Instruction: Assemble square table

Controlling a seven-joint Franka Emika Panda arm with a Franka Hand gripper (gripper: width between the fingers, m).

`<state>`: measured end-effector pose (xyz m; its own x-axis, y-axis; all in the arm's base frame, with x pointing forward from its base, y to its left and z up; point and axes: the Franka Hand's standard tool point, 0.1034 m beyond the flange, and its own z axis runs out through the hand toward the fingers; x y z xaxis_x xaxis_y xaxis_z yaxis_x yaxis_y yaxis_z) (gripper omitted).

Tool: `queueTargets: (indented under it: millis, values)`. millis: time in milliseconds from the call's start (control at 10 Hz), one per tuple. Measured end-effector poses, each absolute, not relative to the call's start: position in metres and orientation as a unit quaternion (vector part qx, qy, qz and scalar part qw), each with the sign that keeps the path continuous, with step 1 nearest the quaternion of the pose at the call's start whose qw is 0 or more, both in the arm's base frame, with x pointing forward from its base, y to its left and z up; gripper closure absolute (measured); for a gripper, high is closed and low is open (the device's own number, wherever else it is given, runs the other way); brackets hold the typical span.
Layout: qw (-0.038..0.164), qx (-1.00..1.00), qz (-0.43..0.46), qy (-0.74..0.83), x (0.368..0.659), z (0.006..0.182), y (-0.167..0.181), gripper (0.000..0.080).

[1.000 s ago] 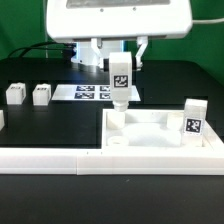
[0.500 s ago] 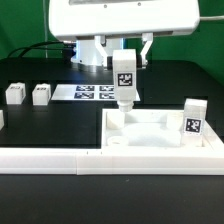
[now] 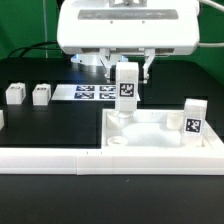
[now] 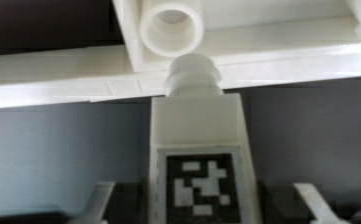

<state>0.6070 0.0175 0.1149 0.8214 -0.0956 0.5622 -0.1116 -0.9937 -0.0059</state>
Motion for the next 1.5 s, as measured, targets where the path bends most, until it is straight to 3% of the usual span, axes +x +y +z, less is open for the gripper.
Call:
queueTargets:
  millis: [800,1300,1500]
  values:
    - [0.024,0.958,0.282,-0.053,0.600,0.090,0.006,0.0509]
    - [0.026,0.955,0.291,-0.051,0.608,0.086,0.008,0.0509]
    - [0.028,0.956,0.287,-0.049,0.608,0.075,0.008,0.0509]
